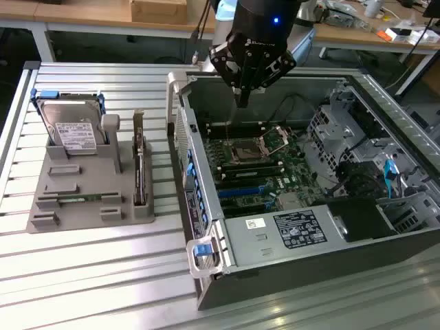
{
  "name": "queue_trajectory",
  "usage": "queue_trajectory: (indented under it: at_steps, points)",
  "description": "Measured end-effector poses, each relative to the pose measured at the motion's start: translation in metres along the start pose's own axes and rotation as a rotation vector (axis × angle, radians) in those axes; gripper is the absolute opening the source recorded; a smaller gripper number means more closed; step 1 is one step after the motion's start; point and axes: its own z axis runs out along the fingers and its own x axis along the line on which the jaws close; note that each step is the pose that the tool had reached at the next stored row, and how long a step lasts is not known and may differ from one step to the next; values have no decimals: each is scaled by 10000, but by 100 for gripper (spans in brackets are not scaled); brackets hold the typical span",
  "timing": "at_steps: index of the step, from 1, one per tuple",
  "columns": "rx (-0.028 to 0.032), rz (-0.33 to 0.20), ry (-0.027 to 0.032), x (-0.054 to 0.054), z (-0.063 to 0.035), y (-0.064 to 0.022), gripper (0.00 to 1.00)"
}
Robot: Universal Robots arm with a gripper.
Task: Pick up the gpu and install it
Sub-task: 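Reach for the gpu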
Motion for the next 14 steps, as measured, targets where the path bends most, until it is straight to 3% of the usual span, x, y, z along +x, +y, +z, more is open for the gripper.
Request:
queue_trajectory:
  at_steps: [3, 14]
  points:
    - [0, 0, 0, 86, -2, -6, 11]
    - [0, 1, 0, 119, -3, -9, 11]
